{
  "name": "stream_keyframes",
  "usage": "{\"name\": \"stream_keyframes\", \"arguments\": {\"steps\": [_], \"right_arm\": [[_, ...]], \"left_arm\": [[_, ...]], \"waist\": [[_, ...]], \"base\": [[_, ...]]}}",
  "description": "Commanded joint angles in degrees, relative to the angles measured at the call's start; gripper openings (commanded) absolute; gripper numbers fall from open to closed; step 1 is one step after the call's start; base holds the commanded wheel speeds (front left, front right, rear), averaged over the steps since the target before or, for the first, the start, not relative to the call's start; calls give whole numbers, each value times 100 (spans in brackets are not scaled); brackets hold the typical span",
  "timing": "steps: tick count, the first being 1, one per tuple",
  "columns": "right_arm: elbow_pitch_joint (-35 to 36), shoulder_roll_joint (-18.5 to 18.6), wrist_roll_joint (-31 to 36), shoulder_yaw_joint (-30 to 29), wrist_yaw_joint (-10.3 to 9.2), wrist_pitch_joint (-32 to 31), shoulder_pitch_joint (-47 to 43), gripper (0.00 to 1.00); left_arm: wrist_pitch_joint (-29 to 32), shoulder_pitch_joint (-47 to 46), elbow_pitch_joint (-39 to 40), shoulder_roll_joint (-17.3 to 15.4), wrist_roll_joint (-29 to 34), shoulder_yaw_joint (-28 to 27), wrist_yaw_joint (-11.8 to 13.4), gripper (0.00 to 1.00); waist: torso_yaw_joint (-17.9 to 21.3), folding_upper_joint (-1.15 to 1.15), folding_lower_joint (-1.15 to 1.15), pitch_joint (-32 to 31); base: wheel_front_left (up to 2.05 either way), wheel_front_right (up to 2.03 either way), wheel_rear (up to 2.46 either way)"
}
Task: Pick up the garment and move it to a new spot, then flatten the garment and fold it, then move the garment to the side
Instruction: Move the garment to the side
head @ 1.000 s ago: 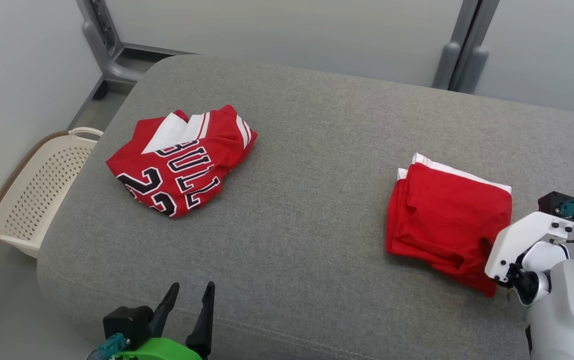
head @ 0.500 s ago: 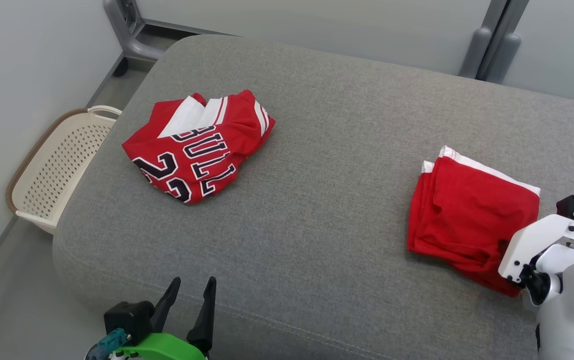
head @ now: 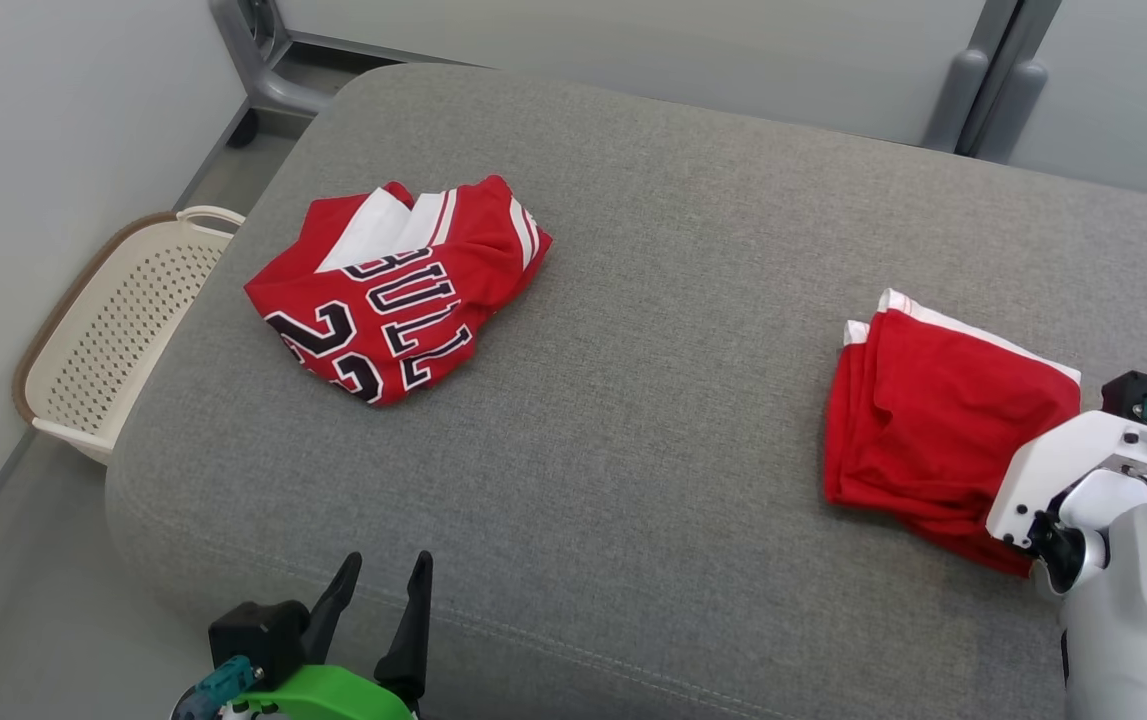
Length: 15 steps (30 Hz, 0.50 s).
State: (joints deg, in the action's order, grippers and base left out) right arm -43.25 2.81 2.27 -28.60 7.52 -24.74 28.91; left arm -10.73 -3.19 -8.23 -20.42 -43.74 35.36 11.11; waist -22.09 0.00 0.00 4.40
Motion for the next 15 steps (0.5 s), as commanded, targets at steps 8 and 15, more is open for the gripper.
{"name": "stream_keyframes", "arguments": {"steps": [8,15], "right_arm": [[17,296,-168,787,-6,-91,152,0],[107,736,-321,1705,-7,-102,256,0]], "left_arm": [[-84,-110,-35,49,-44,-4,18,100],[-137,-197,-108,159,-36,61,-76,100]], "waist": [[322,0,0,27],[782,0,0,151]], "base": [[0,0,0],[0,0,0]]}}
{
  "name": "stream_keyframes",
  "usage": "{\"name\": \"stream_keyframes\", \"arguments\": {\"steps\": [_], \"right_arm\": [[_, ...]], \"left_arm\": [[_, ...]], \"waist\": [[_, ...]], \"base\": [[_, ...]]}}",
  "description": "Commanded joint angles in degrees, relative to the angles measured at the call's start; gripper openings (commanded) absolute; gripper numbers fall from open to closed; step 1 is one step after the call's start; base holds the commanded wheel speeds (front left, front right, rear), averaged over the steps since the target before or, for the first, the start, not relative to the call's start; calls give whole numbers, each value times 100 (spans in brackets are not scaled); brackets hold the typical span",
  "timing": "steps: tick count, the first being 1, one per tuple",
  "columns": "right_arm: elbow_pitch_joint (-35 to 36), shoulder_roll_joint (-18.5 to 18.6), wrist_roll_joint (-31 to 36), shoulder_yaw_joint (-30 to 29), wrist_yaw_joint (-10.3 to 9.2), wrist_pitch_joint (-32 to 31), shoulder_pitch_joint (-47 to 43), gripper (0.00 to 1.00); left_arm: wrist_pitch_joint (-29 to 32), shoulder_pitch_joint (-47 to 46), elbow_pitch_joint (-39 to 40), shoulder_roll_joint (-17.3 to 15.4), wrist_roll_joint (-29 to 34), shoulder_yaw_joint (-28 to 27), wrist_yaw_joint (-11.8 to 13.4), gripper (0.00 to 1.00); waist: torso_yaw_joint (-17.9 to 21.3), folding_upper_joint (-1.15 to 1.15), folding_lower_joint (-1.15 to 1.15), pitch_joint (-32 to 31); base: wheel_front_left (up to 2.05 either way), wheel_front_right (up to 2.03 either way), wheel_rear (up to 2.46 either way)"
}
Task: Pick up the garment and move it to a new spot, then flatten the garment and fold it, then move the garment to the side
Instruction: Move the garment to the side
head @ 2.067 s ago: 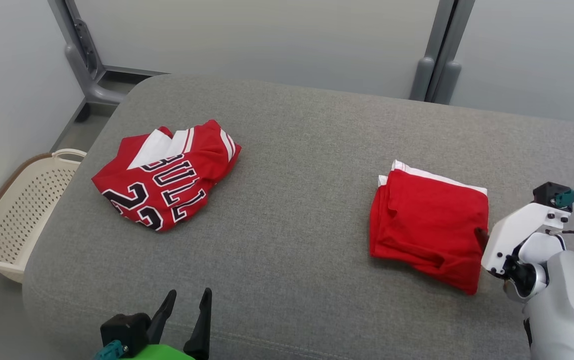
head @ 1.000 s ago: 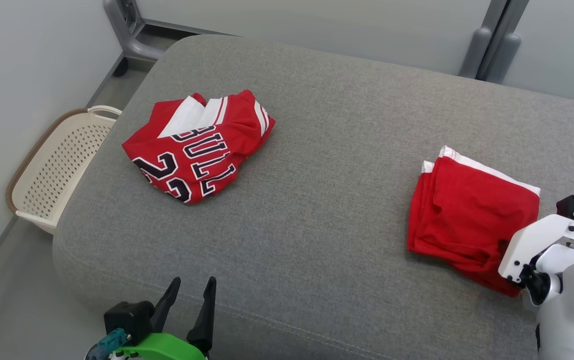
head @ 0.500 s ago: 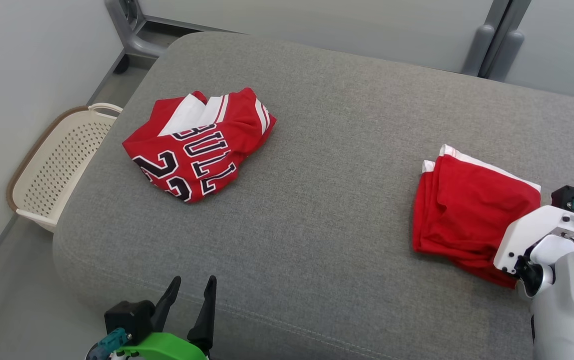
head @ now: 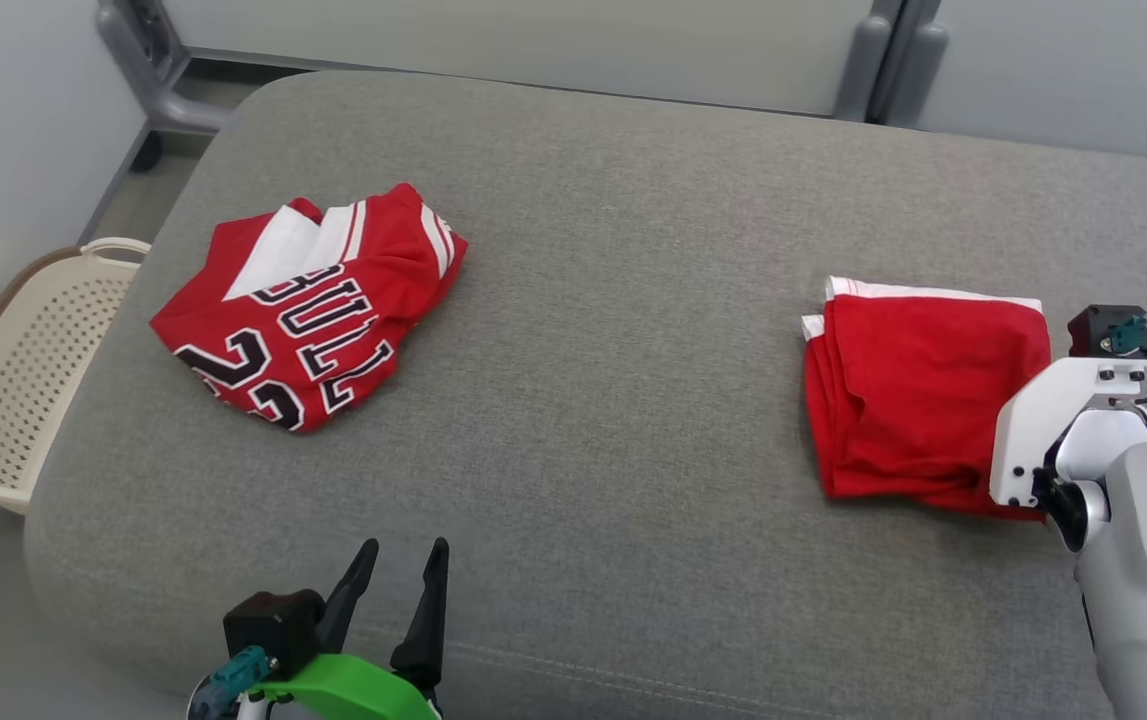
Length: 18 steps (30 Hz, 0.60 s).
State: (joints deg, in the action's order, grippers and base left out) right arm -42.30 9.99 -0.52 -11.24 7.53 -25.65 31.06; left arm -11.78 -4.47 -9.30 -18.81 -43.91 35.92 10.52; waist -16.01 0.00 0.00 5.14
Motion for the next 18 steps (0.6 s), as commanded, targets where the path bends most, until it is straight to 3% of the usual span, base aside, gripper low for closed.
{"name": "stream_keyframes", "arguments": {"steps": [1,18], "right_arm": [[21,70,-82,61,-8,-7,83,0],[-359,973,-490,1488,-9,179,924,0]], "left_arm": [[-37,-88,-24,14,-15,9,-32,100],[-121,-421,-209,65,74,34,-150,100]], "waist": [[242,0,0,96],[1183,0,0,676]], "base": [[0,0,0],[0,0,0]]}}
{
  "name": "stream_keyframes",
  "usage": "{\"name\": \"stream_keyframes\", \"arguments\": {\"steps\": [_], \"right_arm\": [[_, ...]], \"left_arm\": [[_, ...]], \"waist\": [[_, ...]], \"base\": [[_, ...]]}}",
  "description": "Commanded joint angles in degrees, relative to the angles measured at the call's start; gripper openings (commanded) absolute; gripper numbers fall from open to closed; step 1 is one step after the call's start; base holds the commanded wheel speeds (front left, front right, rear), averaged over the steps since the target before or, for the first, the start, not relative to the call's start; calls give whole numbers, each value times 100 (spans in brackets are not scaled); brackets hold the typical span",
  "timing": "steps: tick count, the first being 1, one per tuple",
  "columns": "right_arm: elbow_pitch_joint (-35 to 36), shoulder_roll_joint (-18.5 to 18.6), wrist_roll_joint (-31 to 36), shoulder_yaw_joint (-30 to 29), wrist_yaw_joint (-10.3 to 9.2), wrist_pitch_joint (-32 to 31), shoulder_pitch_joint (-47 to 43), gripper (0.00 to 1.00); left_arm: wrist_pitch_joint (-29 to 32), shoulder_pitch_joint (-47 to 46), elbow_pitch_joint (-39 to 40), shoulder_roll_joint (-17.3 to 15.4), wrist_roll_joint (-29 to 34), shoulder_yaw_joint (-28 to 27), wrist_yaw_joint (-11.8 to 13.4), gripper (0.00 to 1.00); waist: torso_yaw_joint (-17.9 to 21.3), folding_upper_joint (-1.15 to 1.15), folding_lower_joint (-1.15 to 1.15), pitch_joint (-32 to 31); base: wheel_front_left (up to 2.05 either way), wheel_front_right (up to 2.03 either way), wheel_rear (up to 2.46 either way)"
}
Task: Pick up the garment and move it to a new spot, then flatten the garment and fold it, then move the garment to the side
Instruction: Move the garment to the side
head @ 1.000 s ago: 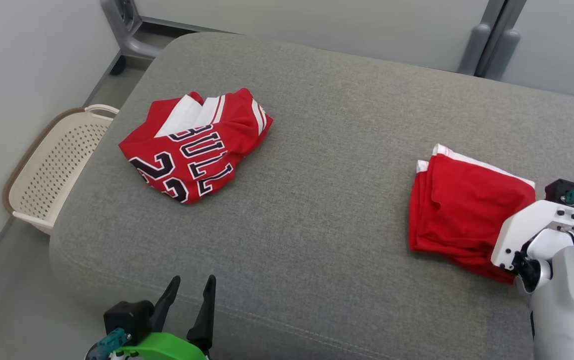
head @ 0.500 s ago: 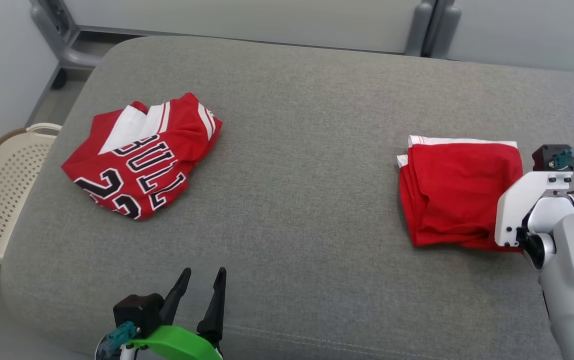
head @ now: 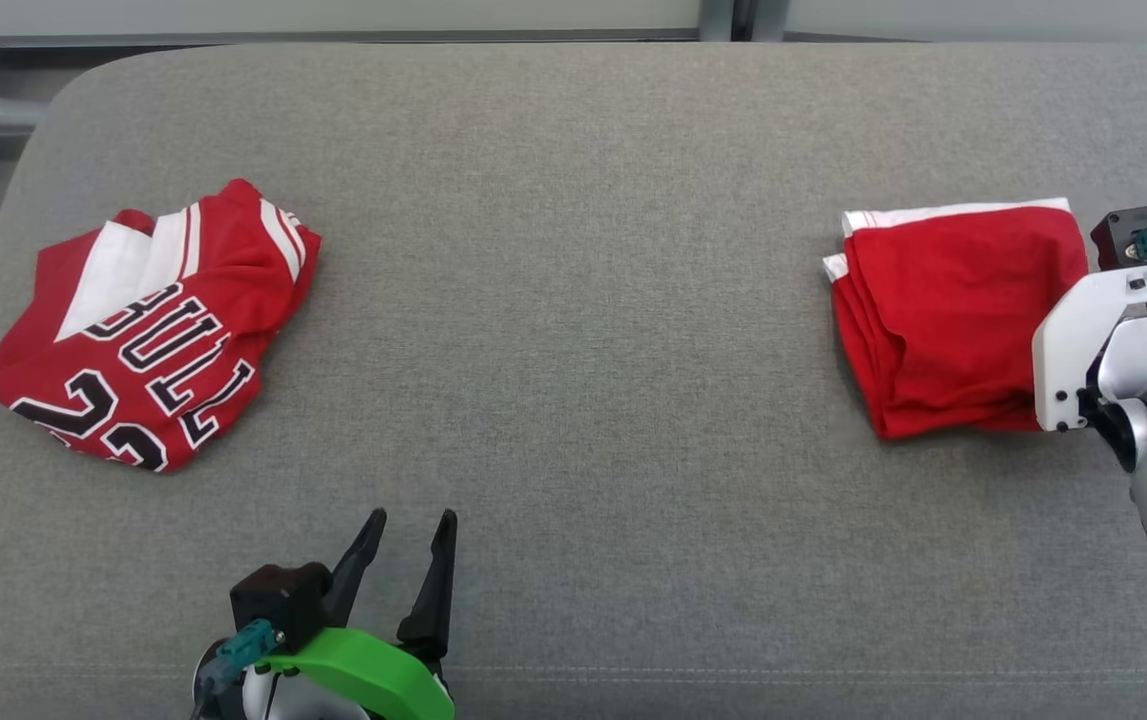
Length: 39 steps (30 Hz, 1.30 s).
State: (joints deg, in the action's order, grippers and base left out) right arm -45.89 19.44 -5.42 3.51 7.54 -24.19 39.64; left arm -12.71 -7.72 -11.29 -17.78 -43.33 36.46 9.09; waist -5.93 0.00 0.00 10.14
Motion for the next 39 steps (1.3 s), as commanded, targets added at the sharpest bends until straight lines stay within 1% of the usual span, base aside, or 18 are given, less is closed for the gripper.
{"name": "stream_keyframes", "arguments": {"steps": [1,6,8,13,15,21,25,31,36,39], "right_arm": [[-43,85,-4,70,-10,77,110,0],[-240,234,-35,405,-10,344,391,0],[-363,289,-92,611,-10,542,620,0],[-592,402,-175,875,-10,835,1012,0],[-644,428,-198,919,-10,894,1075,0],[-983,687,-175,1153,-10,1329,1508,0],[-1234,878,-105,1178,-10,1575,1660,0],[-1530,1186,4,1125,-10,1919,1901,0],[-1682,1444,213,1084,-10,2210,2093,0],[-1794,1513,303,1018,-10,2295,2189,0]], "left_arm": [[-32,-115,-12,-53,25,-24,-11,100],[-6,-151,42,-109,60,-6,-18,100],[38,-206,95,-136,104,39,-43,100],[143,-318,162,-188,197,135,-52,100],[169,-330,182,-200,205,151,-46,100],[315,-427,367,-324,312,235,-22,100],[386,-449,496,-405,366,292,-3,100],[482,-446,744,-491,458,369,26,100],[407,-468,1004,-596,598,362,120,100],[338,-501,1156,-634,686,346,199,100]], "waist": [[215,0,0,213],[483,0,0,378],[674,0,0,518],[950,0,0,752],[998,0,0,796],[1204,0,0,1111],[1217,0,0,1217],[1111,0,0,1336],[956,0,0,1427],[862,0,0,1484]], "base": [[0,0,0],[0,0,0],[0,0,0],[0,0,0],[0,0,0],[0,0,0],[0,0,0],[0,0,0],[0,0,0],[0,0,0]]}}
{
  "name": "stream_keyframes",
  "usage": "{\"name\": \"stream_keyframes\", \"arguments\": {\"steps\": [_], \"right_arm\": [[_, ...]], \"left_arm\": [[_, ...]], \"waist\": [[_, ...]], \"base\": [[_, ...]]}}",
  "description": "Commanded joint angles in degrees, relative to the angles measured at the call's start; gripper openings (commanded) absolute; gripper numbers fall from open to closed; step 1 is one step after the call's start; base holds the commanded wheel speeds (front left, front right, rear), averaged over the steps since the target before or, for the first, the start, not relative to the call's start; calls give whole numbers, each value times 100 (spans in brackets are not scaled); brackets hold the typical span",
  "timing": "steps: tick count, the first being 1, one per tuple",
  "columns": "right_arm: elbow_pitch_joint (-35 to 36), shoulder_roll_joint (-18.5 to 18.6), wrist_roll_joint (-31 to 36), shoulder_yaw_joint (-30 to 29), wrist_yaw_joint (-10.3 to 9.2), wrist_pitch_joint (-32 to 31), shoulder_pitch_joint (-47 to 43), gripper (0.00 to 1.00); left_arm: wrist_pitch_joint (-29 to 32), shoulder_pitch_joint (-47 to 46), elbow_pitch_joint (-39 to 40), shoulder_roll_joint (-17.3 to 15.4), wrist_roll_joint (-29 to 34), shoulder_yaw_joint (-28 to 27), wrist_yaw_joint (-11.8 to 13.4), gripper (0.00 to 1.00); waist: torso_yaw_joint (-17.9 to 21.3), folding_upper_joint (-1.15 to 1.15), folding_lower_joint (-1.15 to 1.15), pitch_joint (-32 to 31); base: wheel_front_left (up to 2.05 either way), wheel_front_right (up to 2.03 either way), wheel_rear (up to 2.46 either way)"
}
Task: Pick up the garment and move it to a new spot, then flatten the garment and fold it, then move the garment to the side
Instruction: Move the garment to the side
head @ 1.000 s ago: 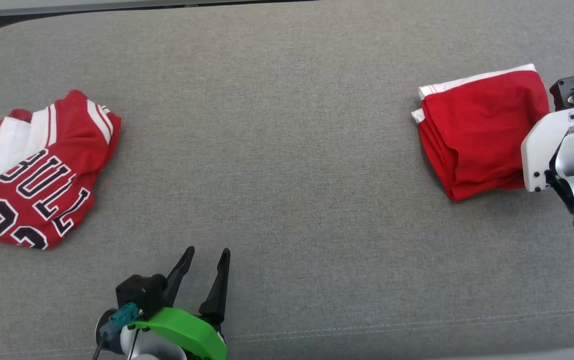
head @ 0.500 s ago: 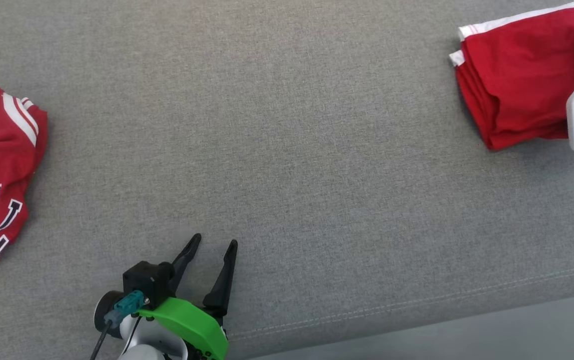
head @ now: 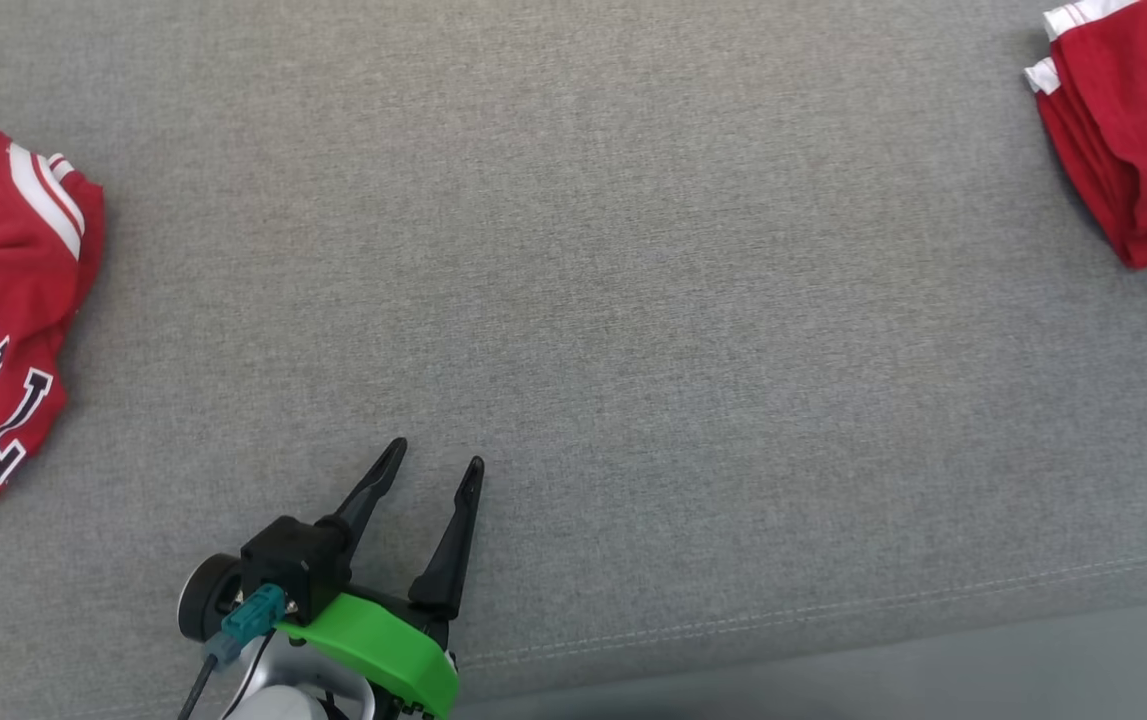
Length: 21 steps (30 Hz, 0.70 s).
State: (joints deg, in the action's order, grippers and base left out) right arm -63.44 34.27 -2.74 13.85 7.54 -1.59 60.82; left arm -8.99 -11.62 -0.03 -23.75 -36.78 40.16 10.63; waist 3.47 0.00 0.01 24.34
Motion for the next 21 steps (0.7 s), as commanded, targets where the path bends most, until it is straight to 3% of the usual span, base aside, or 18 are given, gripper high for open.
{"name": "stream_keyframes", "arguments": {"steps": [1,2,3,9,21], "right_arm": [[-72,38,63,-38,-10,47,81,0],[-103,44,102,-63,-10,77,84,15],[-138,51,151,-89,-10,76,82,100],[-198,127,541,-317,-10,216,44,100],[-8,-414,717,-1116,-10,722,-350,100]], "left_arm": [[-26,-116,75,-40,54,-14,57,100],[-28,-123,104,-47,76,-7,73,100],[-29,-124,128,-52,88,-2,86,100],[-121,-140,245,-56,193,-18,191,100],[-348,-218,176,66,222,-115,267,100]], "waist": [[-104,0,-1,88],[-130,0,-1,107],[-151,0,-1,124],[-238,0,-1,197],[-371,0,-1,-226]], "base": [[0,0,0],[0,0,0],[0,0,0],[0,0,0],[0,0,0]]}}
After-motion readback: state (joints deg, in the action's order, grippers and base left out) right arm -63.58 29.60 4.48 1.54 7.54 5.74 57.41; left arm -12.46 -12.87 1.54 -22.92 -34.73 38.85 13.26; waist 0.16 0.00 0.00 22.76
